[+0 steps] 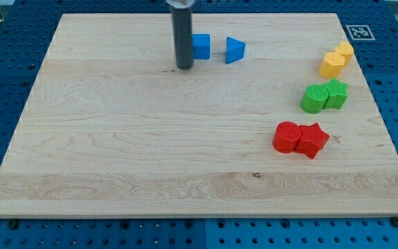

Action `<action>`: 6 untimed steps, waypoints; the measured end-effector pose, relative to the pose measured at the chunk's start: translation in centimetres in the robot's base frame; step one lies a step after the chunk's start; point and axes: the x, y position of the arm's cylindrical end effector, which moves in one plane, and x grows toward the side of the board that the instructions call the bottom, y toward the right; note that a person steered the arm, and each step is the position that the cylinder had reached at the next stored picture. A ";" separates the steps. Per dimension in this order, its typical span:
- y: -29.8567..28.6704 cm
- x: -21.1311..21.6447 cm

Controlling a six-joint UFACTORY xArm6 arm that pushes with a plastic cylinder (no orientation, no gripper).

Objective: Move the blue cube towards left

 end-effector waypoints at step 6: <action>-7.4 -6.8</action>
